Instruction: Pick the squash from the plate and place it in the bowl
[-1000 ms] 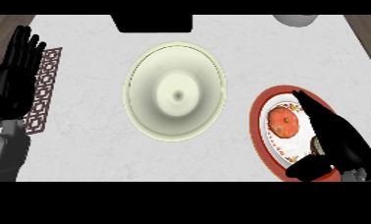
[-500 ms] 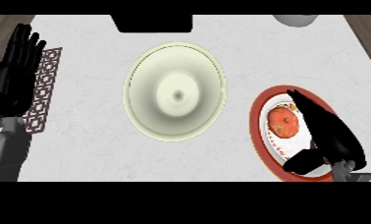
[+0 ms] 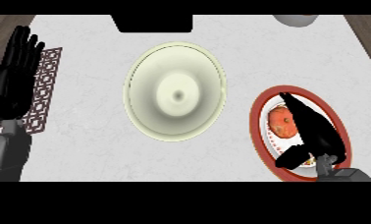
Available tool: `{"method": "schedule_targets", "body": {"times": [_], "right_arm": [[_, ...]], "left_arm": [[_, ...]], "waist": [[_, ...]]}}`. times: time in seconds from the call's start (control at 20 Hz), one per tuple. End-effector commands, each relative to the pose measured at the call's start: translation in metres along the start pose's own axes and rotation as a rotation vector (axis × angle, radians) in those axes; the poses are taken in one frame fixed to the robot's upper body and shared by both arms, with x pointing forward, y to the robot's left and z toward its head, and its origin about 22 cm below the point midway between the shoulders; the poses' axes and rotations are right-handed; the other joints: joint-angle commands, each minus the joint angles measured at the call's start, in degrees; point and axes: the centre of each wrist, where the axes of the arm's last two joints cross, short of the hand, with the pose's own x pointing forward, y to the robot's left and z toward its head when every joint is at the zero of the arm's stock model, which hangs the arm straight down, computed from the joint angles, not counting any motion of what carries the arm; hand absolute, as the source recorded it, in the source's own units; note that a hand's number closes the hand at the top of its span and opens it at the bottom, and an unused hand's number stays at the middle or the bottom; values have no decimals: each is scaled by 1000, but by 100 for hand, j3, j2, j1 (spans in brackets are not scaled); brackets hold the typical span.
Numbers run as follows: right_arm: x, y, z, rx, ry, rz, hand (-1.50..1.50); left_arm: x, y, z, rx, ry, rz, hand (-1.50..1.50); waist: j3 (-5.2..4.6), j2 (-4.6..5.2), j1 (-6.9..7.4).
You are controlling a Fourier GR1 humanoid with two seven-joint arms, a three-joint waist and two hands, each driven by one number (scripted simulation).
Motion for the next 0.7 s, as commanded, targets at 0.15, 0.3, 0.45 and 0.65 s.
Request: {"method": "schedule_targets", "body": {"times": [0.15, 0.3, 0.45, 0.65], "right_arm": [[-9, 6, -7, 39, 67, -1, -150], [-11, 16, -37, 48, 96, -7, -150], [-14, 20, -29, 23, 68, 31, -150], [-10, 30, -24, -83, -22, 28, 150]], "left_arm": [[6, 3, 11, -16, 24, 7, 0], [6, 13, -16, 6, 7, -10, 0], [-28, -5, -5, 0, 4, -1, 0], [2, -8, 2, -1, 1, 15, 0]], "waist": [[0, -5, -3], [0, 7, -4], [-1, 5, -18], [1, -4, 1]]}}
